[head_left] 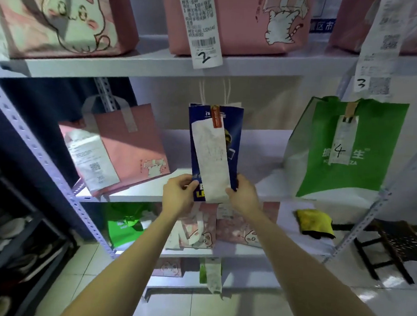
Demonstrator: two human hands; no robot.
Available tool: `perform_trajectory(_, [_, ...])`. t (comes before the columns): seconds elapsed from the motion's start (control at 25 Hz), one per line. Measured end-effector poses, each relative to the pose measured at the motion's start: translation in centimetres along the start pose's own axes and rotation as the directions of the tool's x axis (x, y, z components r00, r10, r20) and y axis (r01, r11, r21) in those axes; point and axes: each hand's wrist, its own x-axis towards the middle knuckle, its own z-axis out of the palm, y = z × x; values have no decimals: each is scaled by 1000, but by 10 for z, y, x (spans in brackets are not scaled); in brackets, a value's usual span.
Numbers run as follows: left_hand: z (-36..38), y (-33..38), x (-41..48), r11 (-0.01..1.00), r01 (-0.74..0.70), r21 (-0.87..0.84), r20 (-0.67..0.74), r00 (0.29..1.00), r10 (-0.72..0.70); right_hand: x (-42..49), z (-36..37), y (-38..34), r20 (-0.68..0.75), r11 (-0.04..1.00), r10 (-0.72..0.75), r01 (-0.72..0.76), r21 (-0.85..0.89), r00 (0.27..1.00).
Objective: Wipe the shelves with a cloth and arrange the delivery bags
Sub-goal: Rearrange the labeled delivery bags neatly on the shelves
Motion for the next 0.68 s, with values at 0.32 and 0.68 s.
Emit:
perform_trajectory(0.32, [-20,-11,8,989,-80,125,94,993,68,-53,13,-35,-563,978,-129,198,63,816])
perform_trajectory(0.68, [-191,-94,15,991,3,131,-426,903,53,-22,121,-162,-291,898,-383,427,105,877])
